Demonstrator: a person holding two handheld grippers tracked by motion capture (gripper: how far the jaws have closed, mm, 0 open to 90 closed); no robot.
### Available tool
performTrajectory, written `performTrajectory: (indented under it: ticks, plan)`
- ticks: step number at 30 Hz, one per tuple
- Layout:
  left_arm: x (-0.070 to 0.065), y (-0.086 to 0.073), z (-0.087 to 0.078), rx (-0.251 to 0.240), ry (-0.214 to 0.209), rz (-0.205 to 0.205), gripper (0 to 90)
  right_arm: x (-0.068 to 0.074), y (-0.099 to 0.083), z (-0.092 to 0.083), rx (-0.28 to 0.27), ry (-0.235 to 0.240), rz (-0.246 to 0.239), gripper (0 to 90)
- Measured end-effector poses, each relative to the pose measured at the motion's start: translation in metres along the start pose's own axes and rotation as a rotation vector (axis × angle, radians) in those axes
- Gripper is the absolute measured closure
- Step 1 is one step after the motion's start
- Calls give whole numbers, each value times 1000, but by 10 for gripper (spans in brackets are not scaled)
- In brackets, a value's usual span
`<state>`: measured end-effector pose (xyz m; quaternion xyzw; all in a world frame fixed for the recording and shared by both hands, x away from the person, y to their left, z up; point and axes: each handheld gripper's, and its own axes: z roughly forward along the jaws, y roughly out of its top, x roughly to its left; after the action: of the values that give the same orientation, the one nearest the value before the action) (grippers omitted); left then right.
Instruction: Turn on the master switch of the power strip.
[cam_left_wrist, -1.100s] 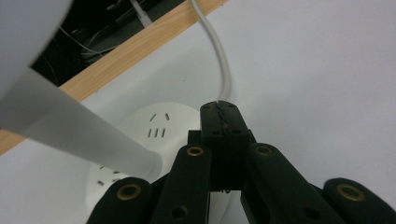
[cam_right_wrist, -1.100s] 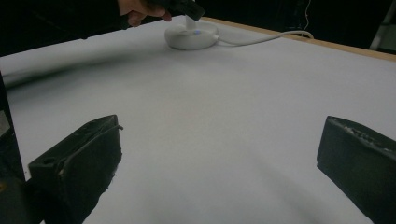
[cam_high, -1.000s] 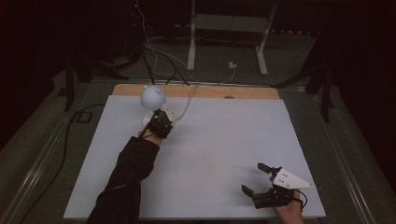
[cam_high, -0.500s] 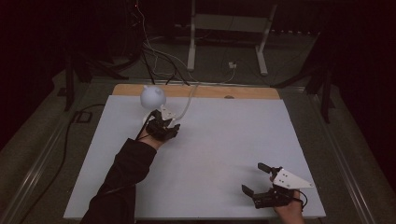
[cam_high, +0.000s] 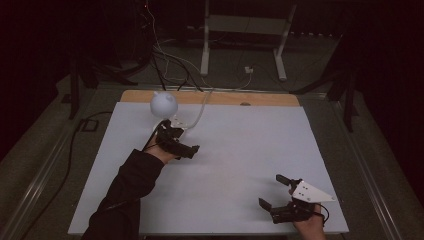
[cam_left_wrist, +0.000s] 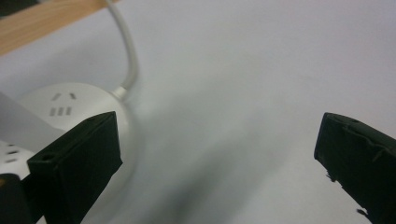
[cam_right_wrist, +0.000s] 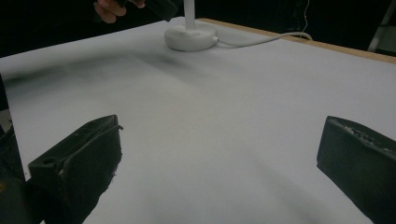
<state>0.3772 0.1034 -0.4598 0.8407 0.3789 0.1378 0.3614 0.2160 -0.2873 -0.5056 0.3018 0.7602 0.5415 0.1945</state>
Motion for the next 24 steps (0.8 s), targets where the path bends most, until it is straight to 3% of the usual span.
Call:
performTrajectory:
  ticks: [4,8,15,24]
  plan:
    - [0,-2,-6,-12,-22,8,3,0,0,0,0,0,0,1]
    - [2,-3,-13,-21,-86,19,2,0,0,0,1,0,1,0]
    - [-3,-13,-20,5,-105,59,2,0,0,-1,-1,-3,3,0]
    - [-10,-29,-34,0,-140,83,2,1,0,-1,0,-4,1,0]
